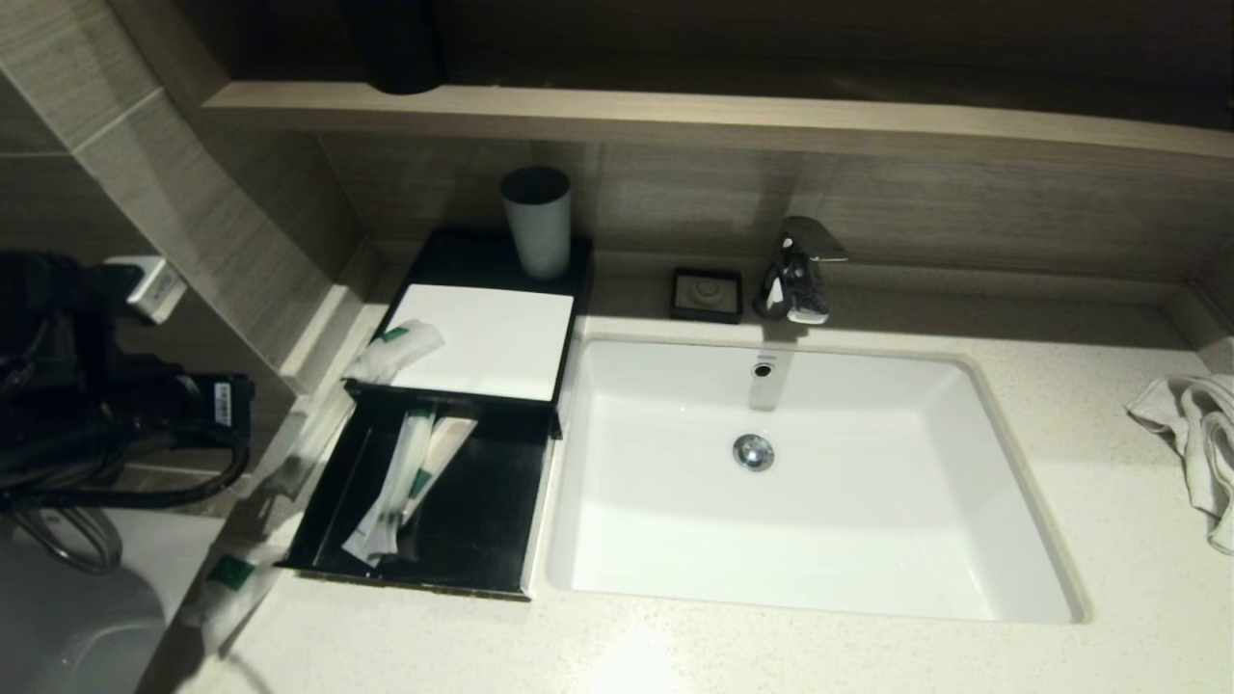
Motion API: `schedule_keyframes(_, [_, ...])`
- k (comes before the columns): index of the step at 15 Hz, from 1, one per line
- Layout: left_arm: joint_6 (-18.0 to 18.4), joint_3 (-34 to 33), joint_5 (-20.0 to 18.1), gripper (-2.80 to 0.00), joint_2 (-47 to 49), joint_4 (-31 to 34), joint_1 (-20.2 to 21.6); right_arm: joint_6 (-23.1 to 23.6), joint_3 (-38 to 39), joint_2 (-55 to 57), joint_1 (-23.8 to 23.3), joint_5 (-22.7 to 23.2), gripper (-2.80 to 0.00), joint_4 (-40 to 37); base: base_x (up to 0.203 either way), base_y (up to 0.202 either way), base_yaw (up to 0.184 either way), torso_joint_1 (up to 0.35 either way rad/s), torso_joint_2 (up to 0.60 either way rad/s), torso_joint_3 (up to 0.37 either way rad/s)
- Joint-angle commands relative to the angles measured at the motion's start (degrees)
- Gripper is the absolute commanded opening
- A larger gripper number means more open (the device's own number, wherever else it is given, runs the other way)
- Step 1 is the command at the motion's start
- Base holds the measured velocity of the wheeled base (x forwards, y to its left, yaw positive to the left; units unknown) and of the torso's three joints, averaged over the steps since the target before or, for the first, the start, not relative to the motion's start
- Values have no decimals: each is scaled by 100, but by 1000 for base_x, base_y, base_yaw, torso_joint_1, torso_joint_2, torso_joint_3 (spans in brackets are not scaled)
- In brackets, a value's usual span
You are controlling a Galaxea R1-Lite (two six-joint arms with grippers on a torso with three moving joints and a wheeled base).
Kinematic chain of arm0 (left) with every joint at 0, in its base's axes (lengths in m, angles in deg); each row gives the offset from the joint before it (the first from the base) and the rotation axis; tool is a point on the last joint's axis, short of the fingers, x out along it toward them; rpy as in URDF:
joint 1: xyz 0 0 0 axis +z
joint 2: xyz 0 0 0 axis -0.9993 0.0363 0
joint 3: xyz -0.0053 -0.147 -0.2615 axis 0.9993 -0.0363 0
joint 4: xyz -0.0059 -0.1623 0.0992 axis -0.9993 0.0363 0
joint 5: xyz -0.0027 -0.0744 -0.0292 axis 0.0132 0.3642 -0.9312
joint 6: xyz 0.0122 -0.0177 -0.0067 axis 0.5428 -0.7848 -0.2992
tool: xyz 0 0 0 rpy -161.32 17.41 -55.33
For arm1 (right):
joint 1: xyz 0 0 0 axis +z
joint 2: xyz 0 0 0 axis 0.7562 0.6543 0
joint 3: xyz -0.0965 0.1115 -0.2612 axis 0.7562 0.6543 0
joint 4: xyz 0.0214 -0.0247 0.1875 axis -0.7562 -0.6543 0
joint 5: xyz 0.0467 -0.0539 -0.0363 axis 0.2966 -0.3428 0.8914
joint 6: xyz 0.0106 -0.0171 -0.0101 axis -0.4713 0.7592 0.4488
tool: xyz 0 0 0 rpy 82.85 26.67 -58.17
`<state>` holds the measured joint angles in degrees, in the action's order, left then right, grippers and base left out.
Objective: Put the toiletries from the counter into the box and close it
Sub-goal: Pick up the bathroom toiletry
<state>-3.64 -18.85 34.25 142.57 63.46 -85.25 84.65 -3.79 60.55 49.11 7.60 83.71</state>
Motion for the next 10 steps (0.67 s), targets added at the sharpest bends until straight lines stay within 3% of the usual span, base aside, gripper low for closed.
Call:
schedule_keyframes(1, [30,-143,-282,-280,82,-4,179,-1,0,9,2,2,-280,-9,0,0,0,0,0,0])
schedule_keyframes(5, [380,-530,-635,-280,139,-12,199,-1,0,9,2,2,-280,-9,0,0,0,0,0,0])
schedule_keyframes(10, [596,-678,-673,-280,254,-55,260,-1,0,9,2,2,-280,-5,0,0,0,0,0,0])
